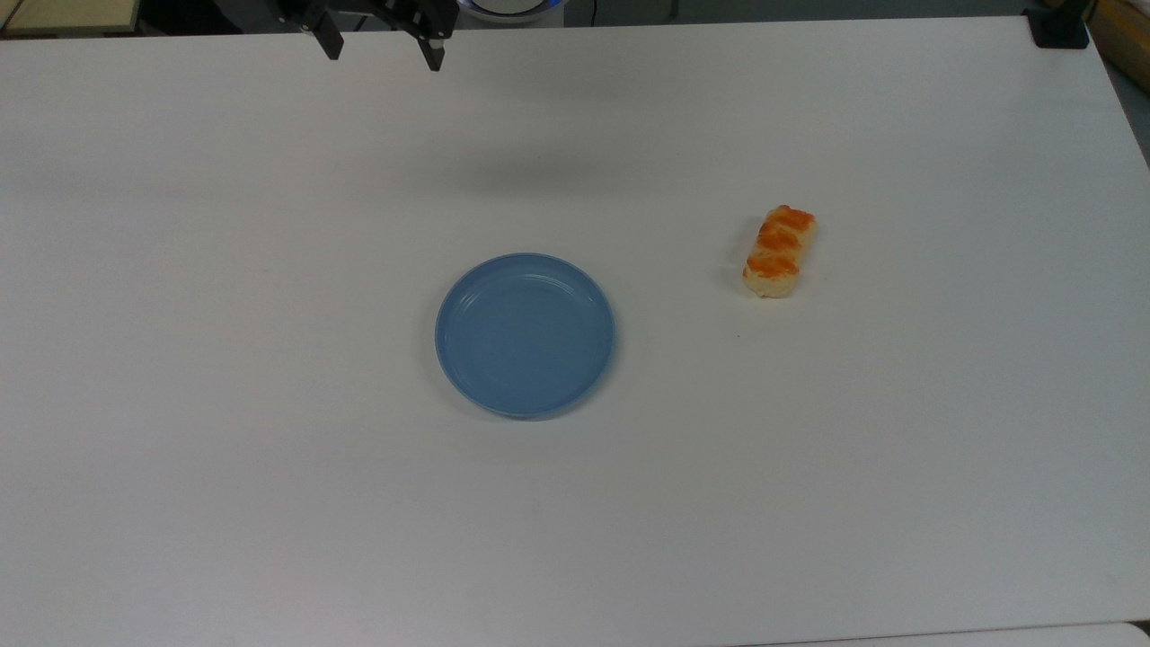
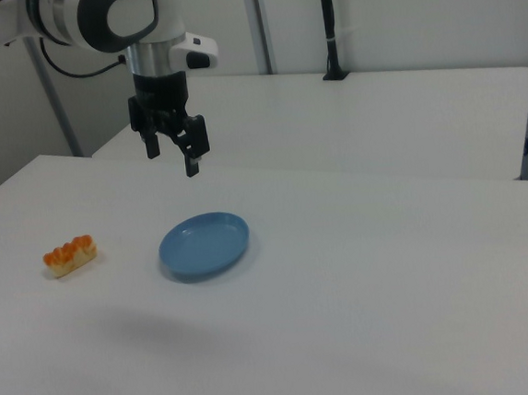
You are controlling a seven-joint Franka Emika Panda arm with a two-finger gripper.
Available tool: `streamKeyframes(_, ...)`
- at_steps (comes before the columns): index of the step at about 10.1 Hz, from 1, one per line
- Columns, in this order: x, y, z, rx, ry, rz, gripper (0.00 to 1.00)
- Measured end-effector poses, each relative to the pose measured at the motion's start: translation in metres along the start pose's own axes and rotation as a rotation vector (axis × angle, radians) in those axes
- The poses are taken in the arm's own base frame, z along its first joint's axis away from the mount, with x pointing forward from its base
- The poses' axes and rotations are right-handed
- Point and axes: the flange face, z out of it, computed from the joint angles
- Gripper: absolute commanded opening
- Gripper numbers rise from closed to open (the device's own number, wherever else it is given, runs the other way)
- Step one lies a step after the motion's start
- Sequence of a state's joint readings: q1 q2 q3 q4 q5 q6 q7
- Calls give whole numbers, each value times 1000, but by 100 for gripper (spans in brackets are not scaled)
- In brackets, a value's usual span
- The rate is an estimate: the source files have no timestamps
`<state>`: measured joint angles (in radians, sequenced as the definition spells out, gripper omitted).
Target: Put the bread on a plate
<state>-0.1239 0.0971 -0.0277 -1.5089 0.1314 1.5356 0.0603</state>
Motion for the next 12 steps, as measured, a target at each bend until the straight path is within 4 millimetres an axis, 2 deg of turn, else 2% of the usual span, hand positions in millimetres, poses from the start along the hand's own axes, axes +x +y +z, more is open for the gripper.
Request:
streamKeyframes(2, 2, -11, 10, -2, -18, -18, 100)
streamKeyframes(3, 5, -21, 21, -5, -39, -34, 100)
streamKeyframes(5, 8, -50, 40, -12, -65, -82, 100)
streamKeyframes(6, 4, -71, 44, -14, -71, -117, 100)
streamKeyframes(8, -10, -127, 56, -18, -92, -210, 100)
streamKeyframes(10, -13, -186, 92, -32, -99, -220, 100)
streamKeyframes(12, -14, -231, 130, -44, -100, -207, 99)
